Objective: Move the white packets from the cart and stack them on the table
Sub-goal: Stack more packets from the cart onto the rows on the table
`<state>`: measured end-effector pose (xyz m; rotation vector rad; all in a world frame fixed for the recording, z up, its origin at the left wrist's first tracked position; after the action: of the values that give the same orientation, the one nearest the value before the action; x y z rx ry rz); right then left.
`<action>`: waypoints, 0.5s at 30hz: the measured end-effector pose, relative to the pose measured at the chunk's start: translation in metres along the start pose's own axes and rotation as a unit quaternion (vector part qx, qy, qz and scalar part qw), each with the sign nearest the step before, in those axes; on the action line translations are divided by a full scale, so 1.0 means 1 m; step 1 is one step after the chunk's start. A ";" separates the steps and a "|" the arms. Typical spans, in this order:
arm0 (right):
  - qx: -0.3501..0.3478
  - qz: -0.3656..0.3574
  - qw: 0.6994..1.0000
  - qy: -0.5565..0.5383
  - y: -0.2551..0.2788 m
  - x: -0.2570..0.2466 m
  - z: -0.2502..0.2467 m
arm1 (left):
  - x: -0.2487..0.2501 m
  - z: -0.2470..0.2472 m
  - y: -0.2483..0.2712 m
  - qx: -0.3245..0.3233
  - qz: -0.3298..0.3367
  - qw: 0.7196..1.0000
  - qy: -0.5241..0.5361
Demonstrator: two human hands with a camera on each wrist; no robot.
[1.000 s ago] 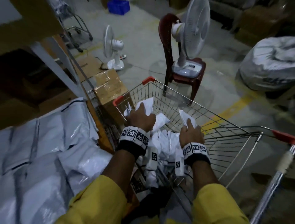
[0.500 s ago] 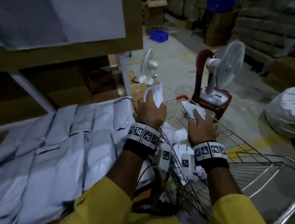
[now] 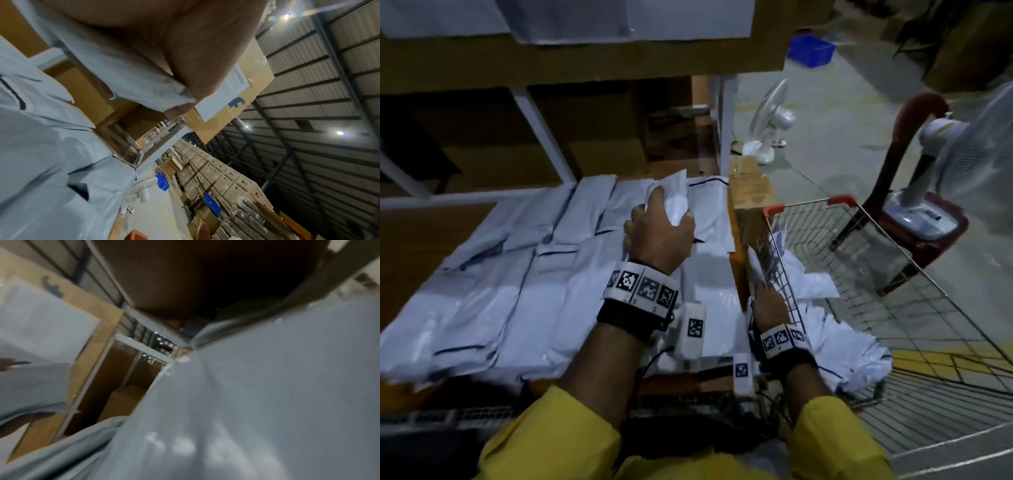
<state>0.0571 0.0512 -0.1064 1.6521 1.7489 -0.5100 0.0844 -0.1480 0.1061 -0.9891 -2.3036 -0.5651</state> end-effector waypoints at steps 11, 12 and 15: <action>-0.041 -0.160 0.970 0.177 0.055 -0.103 -0.042 | -0.035 -0.022 -0.007 0.046 -0.051 0.998 -0.004; -0.076 -0.160 0.966 0.186 0.059 -0.103 -0.033 | -0.036 -0.023 -0.006 0.048 -0.053 0.997 -0.003; -0.112 -0.158 0.965 0.176 0.072 -0.108 -0.015 | -0.040 -0.026 -0.005 0.051 -0.062 0.997 -0.003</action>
<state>0.1214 -0.0076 -0.0089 1.3704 2.2602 -0.1494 0.1120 -0.1867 0.0990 -0.8061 -2.3861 -0.4896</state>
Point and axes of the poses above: each hand's wrist, its own y-axis away from the middle knuckle, its own z-axis out of the palm, x = y × z, the point moved 1 cm from there along -y, towards the middle knuckle, and after that the axes turned 10 degrees about -z, right-handed, at the moved point
